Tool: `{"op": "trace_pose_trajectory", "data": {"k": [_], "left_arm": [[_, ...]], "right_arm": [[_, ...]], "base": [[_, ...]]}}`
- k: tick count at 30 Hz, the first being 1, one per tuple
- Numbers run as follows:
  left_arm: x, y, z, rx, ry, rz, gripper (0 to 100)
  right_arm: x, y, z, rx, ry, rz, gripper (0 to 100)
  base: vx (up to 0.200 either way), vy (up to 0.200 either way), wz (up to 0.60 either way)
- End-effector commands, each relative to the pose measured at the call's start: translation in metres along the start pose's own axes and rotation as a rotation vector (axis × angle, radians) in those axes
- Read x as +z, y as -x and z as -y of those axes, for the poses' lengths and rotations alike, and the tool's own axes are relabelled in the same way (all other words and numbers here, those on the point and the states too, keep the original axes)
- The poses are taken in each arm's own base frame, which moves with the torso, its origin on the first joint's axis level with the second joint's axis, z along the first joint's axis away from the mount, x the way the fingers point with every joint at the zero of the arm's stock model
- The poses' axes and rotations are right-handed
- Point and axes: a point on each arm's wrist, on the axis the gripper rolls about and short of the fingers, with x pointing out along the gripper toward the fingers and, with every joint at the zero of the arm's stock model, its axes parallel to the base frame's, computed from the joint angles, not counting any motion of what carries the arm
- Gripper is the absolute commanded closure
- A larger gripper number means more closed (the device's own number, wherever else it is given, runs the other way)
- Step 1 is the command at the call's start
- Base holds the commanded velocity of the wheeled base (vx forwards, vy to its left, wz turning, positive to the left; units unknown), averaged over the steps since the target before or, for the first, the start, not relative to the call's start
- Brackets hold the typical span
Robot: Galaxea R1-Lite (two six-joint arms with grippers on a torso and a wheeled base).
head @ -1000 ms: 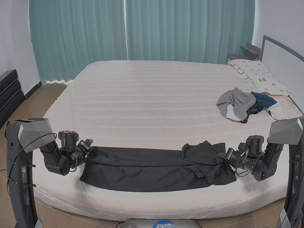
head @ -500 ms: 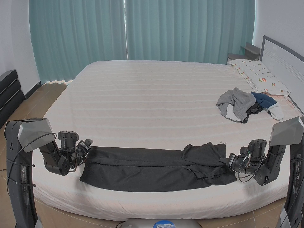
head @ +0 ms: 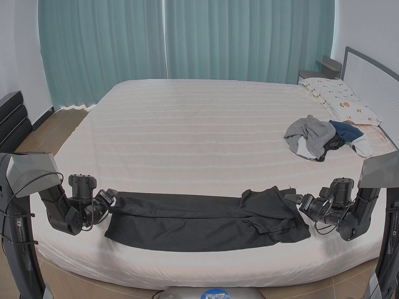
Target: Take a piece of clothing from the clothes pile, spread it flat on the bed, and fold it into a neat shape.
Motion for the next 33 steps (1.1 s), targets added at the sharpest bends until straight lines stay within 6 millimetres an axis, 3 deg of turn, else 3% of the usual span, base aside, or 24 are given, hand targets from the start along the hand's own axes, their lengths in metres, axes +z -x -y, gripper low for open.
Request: {"op": "trace_pose_trajectory", "data": {"k": [1,7,10,11,13,19,33], "left_arm": [[-0.023,0.021,0.009,0.019,-0.07,-0.076,0],[-0.028,0.017,0.009,0.056,-0.081,-0.058,0],[-0.03,0.01,0.012,0.049,-0.081,-0.049,0],[-0.03,0.01,0.012,0.049,-0.081,-0.049,100],[-0.026,0.009,0.014,0.042,-0.075,-0.035,100],[-0.023,0.011,0.016,0.072,-0.077,0.029,100],[-0.018,0.017,0.024,0.058,-0.07,0.067,100]], "right_arm": [[0.01,0.006,-0.013,0.027,-0.026,0.039,0],[0.009,0.007,-0.016,0.029,-0.024,0.042,0],[0.012,0.013,-0.036,0.023,-0.003,0.098,0],[0.012,0.013,-0.036,0.023,-0.003,0.098,0],[0.009,0.017,-0.051,0.018,-0.016,0.072,0],[-0.004,0.011,-0.066,-0.023,-0.131,-0.048,0],[-0.02,-0.022,-0.073,-0.15,-0.234,-0.121,0]], "base": [[0.0,0.0,0.0],[0.0,0.0,0.0],[0.0,0.0,0.0],[0.0,0.0,0.0],[0.0,0.0,0.0],[0.0,0.0,0.0],[0.0,0.0,0.0]]}}
